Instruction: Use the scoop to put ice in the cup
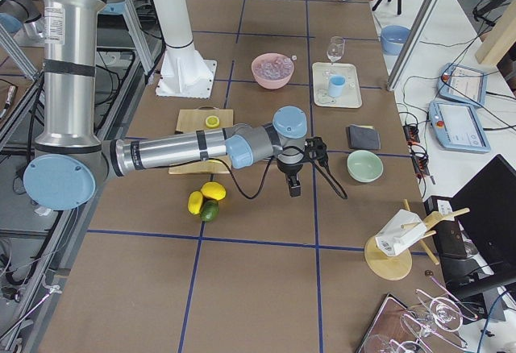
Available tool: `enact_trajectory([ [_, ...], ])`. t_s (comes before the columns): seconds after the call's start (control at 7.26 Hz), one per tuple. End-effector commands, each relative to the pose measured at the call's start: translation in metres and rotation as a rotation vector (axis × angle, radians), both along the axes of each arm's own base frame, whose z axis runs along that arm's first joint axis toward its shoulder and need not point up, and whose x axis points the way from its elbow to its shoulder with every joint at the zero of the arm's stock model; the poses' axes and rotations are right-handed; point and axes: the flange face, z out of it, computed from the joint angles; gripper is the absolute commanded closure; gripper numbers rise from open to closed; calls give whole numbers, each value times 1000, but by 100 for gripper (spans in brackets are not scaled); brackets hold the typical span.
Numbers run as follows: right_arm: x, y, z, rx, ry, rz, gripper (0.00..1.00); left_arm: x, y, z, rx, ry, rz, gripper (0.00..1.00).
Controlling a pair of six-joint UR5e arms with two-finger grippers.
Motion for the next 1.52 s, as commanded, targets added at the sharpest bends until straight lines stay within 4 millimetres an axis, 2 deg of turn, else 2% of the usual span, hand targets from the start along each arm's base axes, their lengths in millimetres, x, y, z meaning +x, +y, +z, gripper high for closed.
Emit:
enact_trajectory([
  [0.0, -43, 4, -29, 32, 3, -33, 0, 141, 33, -44, 202, 77, 236, 0],
  [0.14, -60, 5, -40, 26, 7, -28, 0, 178, 46, -60, 229, 101, 296, 0],
  [0.41, -99, 12, -73, -19, -2, 26, 0, 213, 65, -76, 312, 149, 361, 0],
  [0.55, -119, 14, -86, -27, 3, 44, 0, 250, 81, -85, 356, 181, 423, 0],
  [0.69, -126, 13, -93, -26, -3, 48, 0, 275, 84, -97, 415, 218, 450, 0],
  [0.83, -128, 13, -94, -32, -5, 52, 0, 301, 101, -93, 506, 252, 435, 0],
  [0.96, -131, 11, -97, -25, -6, 51, 0, 318, 112, -87, 574, 276, 401, 0],
  [1.24, -131, 11, -98, -25, -4, 56, 0, 343, 115, -104, 604, 302, 395, 0],
  [1.38, -131, 11, -99, -39, -7, 69, 0, 358, 123, -111, 622, 313, 369, 1],
])
